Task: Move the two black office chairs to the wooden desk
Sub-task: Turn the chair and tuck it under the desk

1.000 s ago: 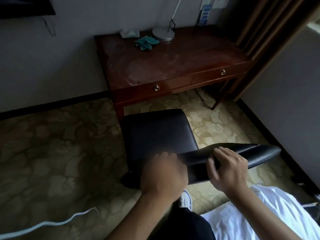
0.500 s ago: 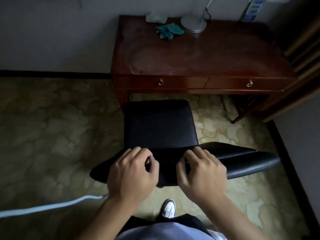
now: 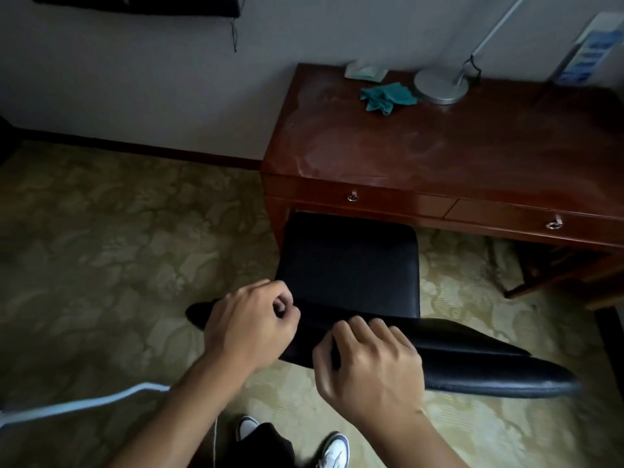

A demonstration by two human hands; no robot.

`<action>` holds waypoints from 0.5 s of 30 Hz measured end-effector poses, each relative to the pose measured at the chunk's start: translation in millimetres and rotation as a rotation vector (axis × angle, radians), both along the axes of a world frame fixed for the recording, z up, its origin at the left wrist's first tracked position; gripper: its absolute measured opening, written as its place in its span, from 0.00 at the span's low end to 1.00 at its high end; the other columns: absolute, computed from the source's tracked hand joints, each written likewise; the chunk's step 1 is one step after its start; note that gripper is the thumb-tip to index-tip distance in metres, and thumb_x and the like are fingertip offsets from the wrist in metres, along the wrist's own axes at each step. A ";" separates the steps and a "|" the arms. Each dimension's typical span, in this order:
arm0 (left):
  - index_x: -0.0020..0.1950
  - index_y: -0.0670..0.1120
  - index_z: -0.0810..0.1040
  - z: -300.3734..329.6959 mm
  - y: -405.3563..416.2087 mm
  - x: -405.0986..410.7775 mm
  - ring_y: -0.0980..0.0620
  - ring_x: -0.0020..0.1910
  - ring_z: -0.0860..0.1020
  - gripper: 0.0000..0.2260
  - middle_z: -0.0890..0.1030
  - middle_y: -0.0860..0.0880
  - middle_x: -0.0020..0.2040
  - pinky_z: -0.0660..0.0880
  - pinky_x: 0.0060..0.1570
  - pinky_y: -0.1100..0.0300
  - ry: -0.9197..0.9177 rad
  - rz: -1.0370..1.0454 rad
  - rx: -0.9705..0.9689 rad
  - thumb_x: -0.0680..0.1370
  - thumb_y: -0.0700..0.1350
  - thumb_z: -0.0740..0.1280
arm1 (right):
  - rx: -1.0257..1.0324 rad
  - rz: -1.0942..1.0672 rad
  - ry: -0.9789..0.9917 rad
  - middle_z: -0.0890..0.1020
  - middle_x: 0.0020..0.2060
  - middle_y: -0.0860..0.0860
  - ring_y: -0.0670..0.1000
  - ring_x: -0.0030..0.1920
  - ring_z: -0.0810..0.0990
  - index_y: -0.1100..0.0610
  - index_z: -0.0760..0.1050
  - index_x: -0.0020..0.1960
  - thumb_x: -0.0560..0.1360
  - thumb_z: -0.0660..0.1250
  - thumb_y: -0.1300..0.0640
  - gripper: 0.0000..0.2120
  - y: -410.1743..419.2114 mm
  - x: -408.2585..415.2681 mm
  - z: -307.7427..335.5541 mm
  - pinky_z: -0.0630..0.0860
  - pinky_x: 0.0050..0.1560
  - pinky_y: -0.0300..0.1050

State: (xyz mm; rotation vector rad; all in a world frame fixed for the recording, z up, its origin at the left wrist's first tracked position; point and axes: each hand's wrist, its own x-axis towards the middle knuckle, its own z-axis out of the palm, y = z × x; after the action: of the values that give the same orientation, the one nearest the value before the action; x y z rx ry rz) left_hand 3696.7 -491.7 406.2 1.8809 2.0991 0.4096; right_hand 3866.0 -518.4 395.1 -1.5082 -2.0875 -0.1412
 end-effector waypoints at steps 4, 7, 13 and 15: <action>0.37 0.53 0.77 -3.3 31.0 6.9 0.54 0.39 0.76 0.08 0.73 0.59 0.32 0.60 0.30 0.59 0.107 0.007 -0.003 0.70 0.54 0.62 | 0.002 -0.019 0.004 0.70 0.24 0.50 0.54 0.25 0.67 0.54 0.68 0.28 0.72 0.61 0.54 0.15 30.5 0.2 -3.3 0.64 0.27 0.48; 0.38 0.52 0.79 -5.0 64.2 9.9 0.52 0.44 0.74 0.08 0.68 0.58 0.30 0.61 0.35 0.58 0.131 0.016 -0.011 0.72 0.52 0.62 | 0.004 -0.019 0.004 0.71 0.24 0.51 0.54 0.25 0.69 0.55 0.69 0.28 0.73 0.61 0.53 0.15 63.0 -2.0 -4.7 0.65 0.27 0.48; 0.35 0.50 0.78 -9.1 139.5 23.2 0.49 0.42 0.74 0.10 0.64 0.59 0.28 0.60 0.36 0.57 0.116 -0.013 0.035 0.72 0.51 0.61 | -0.009 -0.091 0.008 0.74 0.25 0.51 0.55 0.26 0.72 0.55 0.71 0.29 0.72 0.62 0.52 0.14 128.0 10.5 -6.6 0.67 0.29 0.47; 0.36 0.51 0.78 -11.6 164.7 27.9 0.48 0.45 0.75 0.11 0.72 0.57 0.31 0.61 0.38 0.56 0.095 -0.053 0.030 0.71 0.53 0.60 | -0.031 -0.115 0.004 0.74 0.25 0.51 0.55 0.27 0.72 0.54 0.70 0.29 0.72 0.62 0.51 0.14 150.8 16.6 -4.5 0.64 0.29 0.46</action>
State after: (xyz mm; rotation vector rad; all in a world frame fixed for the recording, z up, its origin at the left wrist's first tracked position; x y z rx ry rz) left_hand 3724.5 -327.0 394.6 2.0051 2.1081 0.3484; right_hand 3882.7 -367.6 390.5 -1.6462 -2.0090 -0.1492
